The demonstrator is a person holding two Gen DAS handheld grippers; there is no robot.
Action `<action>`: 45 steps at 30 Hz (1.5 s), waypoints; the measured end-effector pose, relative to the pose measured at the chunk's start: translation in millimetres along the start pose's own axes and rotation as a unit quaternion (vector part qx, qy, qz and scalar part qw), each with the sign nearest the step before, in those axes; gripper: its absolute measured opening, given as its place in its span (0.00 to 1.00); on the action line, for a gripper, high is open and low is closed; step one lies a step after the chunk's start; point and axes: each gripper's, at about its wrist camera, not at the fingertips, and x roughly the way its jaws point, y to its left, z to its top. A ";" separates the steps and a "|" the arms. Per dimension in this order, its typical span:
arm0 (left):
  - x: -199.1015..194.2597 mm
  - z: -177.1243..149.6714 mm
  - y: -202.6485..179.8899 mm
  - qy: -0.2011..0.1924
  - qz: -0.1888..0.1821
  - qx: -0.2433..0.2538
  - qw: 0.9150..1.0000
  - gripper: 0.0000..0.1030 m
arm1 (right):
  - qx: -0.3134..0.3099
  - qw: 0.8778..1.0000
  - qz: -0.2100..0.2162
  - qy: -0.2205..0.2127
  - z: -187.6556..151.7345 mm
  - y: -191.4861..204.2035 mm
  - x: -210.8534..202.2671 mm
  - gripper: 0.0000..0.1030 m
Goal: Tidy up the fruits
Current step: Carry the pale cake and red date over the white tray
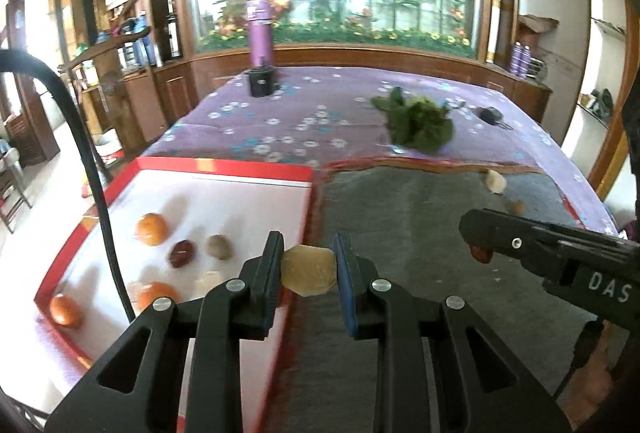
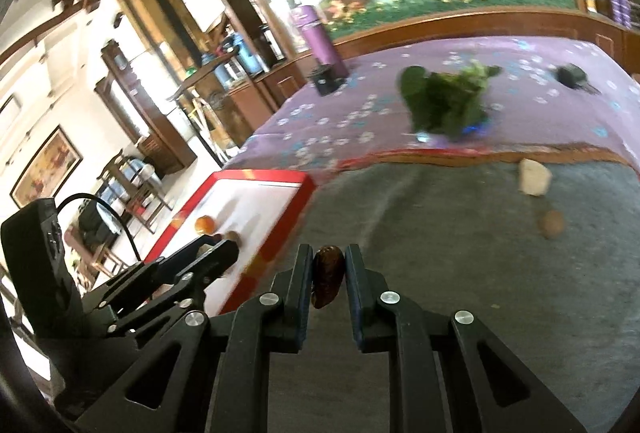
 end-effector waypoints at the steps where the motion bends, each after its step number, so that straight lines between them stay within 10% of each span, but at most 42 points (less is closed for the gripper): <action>1: -1.2 -0.9 5.6 -0.002 0.005 -0.004 1.000 0.22 | -0.005 1.000 0.005 0.003 1.0 7.5 4.1 0.16; 45: 28.2 -26.3 130.3 0.024 0.108 -0.087 0.990 0.23 | -0.047 0.993 0.055 0.098 -6.6 106.6 134.2 0.19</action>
